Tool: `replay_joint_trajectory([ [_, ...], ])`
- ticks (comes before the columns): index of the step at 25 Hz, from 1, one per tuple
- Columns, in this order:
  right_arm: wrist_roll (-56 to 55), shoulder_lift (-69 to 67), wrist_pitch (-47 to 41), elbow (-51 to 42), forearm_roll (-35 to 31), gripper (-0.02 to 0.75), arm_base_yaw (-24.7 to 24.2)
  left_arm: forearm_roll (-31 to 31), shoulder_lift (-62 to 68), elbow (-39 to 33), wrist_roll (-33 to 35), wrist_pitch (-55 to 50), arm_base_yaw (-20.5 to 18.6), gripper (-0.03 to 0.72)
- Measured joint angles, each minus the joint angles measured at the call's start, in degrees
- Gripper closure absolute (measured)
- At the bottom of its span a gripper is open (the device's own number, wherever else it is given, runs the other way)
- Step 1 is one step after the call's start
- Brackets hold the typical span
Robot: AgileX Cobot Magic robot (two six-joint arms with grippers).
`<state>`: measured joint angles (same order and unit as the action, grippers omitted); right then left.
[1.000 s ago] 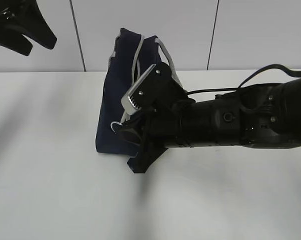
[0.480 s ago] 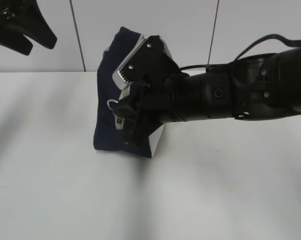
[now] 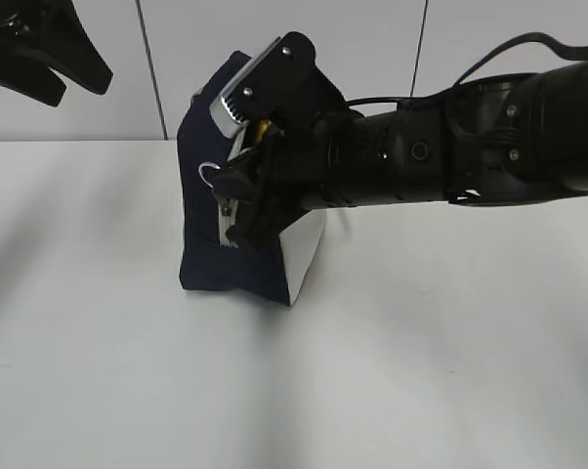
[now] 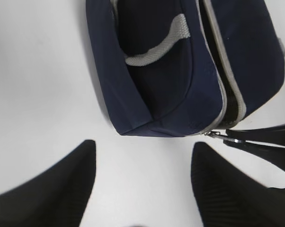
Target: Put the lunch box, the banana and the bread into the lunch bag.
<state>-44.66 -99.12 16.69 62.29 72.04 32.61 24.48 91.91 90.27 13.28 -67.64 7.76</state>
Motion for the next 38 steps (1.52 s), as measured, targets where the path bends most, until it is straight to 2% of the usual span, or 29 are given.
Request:
replay_joint_trajectory([
  [10,-8.07,1.00,-1.72,1.32,0.56,0.754,0.00,0.05,0.00,0.00,0.40,0.88,0.00,0.246],
  [12,-11.98,1.47,-2.37,1.32,3.25,0.754,0.00,0.05,0.00,0.00,0.44,0.88,0.00,0.246],
  [18,-25.52,3.41,-2.58,1.32,17.60,0.754,-0.41,0.05,0.00,0.00,0.63,1.22,0.00,0.246],
  [28,-44.51,5.58,1.64,3.28,32.24,0.754,-3.38,0.84,0.00,0.00,0.63,1.23,0.00,0.246],
  [38,-49.70,5.58,6.70,7.12,34.92,0.754,-7.48,2.18,0.00,0.00,1.07,1.29,0.00,0.246],
])
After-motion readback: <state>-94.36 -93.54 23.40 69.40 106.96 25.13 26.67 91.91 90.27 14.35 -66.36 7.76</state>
